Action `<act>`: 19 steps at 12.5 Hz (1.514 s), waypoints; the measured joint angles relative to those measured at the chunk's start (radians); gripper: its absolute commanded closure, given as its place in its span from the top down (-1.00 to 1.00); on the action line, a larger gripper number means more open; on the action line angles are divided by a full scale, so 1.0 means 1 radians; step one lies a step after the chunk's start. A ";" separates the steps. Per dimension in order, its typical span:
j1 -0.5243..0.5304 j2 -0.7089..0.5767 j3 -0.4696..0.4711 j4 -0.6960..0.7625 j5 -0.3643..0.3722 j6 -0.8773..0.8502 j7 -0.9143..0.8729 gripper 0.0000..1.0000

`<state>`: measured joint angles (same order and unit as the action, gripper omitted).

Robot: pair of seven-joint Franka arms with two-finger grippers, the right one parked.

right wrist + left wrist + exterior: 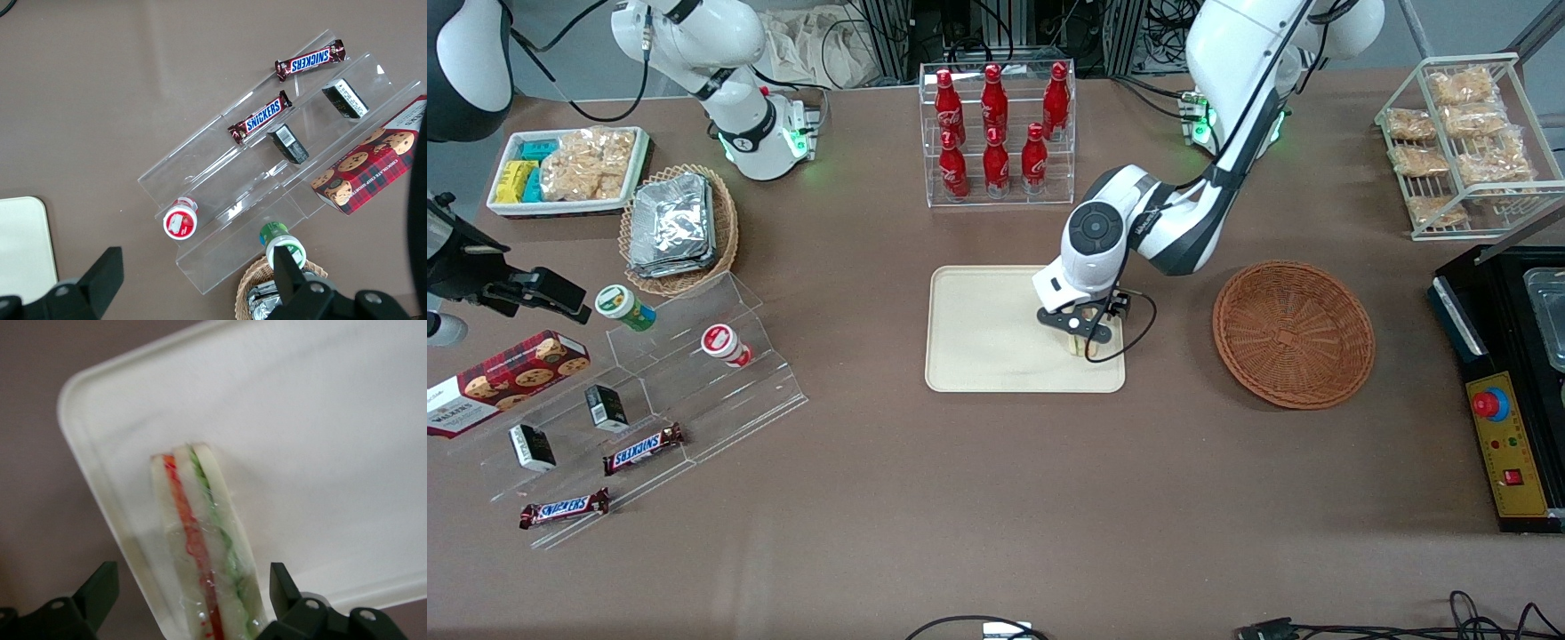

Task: Place sandwich from basket to tray

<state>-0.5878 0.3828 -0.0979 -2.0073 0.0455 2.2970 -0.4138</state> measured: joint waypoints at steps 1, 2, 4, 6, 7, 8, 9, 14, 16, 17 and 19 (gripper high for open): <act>0.001 -0.026 0.023 0.002 0.001 -0.004 -0.028 1.00; 0.002 -0.054 0.052 0.003 0.001 -0.012 -0.046 1.00; 0.004 -0.108 0.129 0.009 0.001 -0.055 -0.056 1.00; 0.006 -0.146 0.215 0.025 0.002 -0.096 -0.056 1.00; 0.007 -0.164 0.257 0.033 0.002 -0.100 -0.056 1.00; 0.008 -0.179 0.291 0.044 0.002 -0.104 -0.056 1.00; 0.009 -0.192 0.318 0.060 0.001 -0.118 -0.056 1.00; 0.009 -0.205 0.389 0.172 -0.001 -0.219 -0.057 1.00; 0.013 -0.205 0.402 0.178 -0.002 -0.228 -0.060 1.00; 0.028 -0.206 0.401 0.182 -0.002 -0.229 -0.062 1.00; 0.067 -0.215 0.402 0.189 -0.011 -0.233 -0.009 1.00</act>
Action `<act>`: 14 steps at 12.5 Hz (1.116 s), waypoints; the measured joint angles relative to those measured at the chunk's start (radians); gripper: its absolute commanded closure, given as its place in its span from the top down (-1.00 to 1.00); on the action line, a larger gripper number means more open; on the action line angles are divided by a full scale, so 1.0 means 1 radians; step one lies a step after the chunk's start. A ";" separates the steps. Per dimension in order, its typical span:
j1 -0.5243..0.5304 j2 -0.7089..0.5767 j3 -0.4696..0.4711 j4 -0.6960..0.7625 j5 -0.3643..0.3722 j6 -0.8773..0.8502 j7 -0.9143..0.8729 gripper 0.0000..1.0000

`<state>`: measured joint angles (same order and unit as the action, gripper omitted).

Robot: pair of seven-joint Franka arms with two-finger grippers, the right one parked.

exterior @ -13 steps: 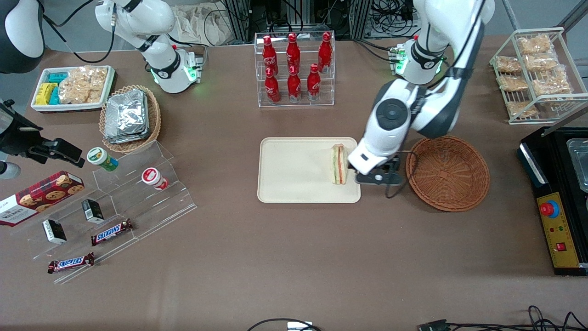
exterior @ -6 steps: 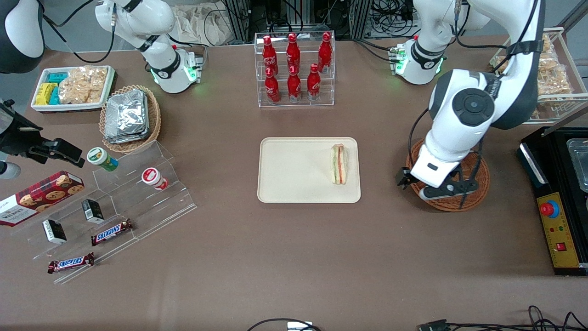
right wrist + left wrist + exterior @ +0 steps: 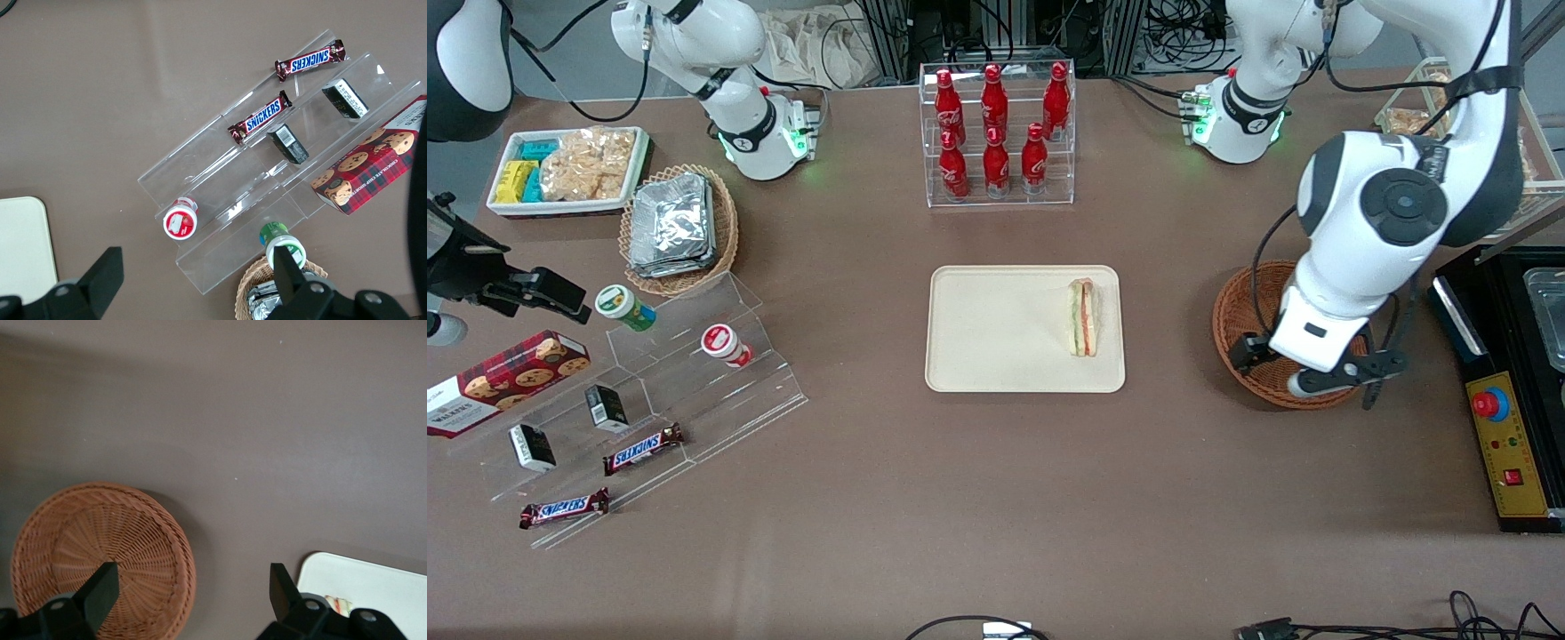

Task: Place sandwich from basket to tray

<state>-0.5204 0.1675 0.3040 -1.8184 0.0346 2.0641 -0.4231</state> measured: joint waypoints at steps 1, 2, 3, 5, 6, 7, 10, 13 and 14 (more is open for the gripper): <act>0.022 -0.012 0.000 0.003 -0.007 -0.018 0.051 1.00; 0.049 -0.029 0.000 0.007 -0.011 -0.051 0.106 1.00; 0.083 -0.051 -0.005 0.010 -0.013 -0.082 0.163 1.00; 0.186 -0.103 -0.065 0.013 -0.016 -0.133 0.263 1.00; 0.239 -0.128 -0.109 0.015 -0.016 -0.159 0.284 1.00; 0.284 -0.149 -0.147 0.021 -0.016 -0.189 0.299 1.00; 0.410 -0.179 -0.243 0.074 -0.017 -0.304 0.402 1.00; 0.495 -0.206 -0.298 0.103 -0.028 -0.358 0.460 1.00; 0.511 -0.218 -0.318 0.104 -0.030 -0.373 0.461 1.00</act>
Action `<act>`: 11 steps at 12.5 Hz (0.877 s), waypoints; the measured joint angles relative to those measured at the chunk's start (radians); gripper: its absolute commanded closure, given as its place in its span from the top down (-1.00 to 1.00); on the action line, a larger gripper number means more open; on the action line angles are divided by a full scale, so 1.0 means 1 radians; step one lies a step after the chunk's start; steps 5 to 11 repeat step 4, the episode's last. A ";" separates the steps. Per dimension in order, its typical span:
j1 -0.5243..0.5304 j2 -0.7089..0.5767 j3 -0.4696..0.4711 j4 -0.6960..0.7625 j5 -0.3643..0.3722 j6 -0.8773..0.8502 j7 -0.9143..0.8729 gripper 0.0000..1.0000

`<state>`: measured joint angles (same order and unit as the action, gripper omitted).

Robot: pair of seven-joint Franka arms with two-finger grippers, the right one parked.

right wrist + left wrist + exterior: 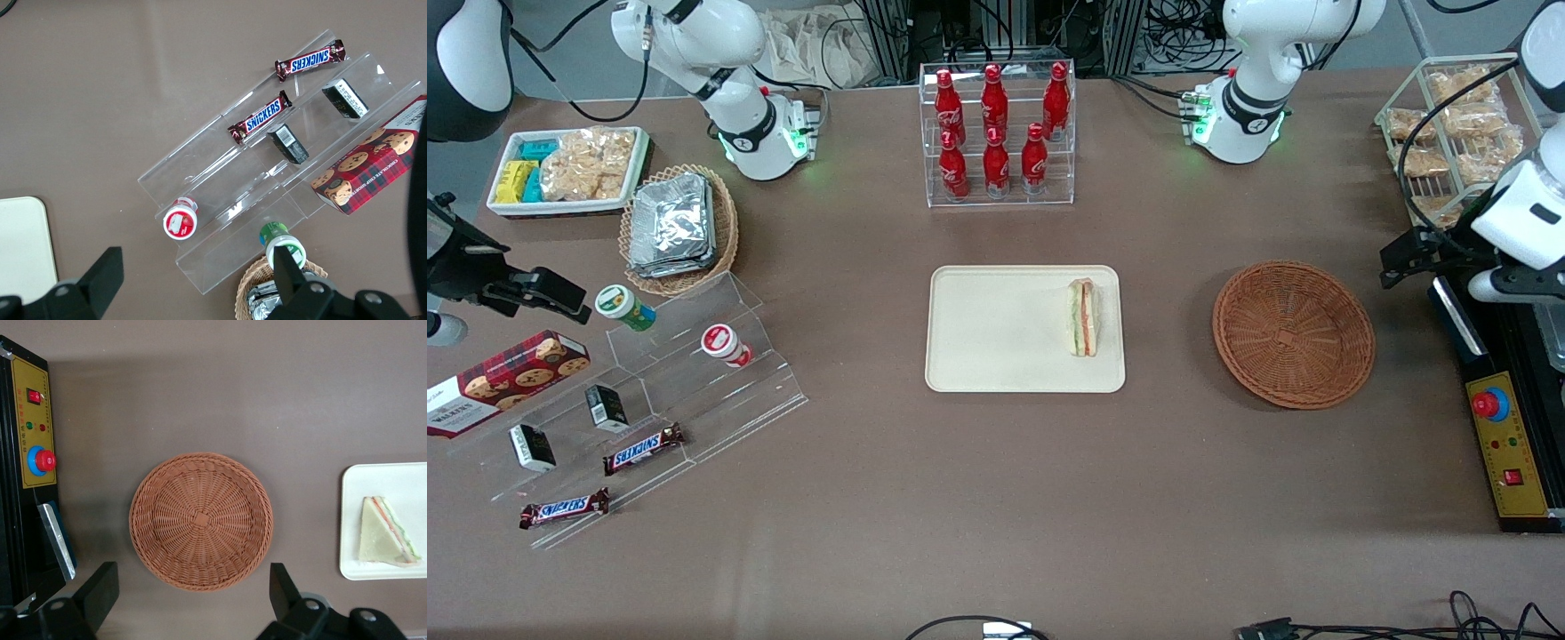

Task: Place sandwich from basket to tray

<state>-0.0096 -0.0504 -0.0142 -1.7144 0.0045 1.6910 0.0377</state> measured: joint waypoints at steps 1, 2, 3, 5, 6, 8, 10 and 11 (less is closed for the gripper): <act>0.007 -0.010 -0.014 0.000 0.000 -0.008 0.000 1.00; 0.013 -0.019 -0.029 0.000 -0.001 -0.012 0.000 1.00; 0.020 -0.026 -0.042 0.000 -0.001 -0.019 0.000 1.00; 0.023 -0.031 -0.049 0.000 -0.001 -0.030 0.000 1.00; 0.023 -0.031 -0.049 0.000 -0.001 -0.030 0.000 1.00; 0.023 -0.031 -0.049 0.000 -0.001 -0.030 0.000 1.00; 0.023 -0.031 -0.049 0.000 -0.001 -0.030 0.000 1.00; 0.023 -0.031 -0.049 0.000 -0.001 -0.030 0.000 1.00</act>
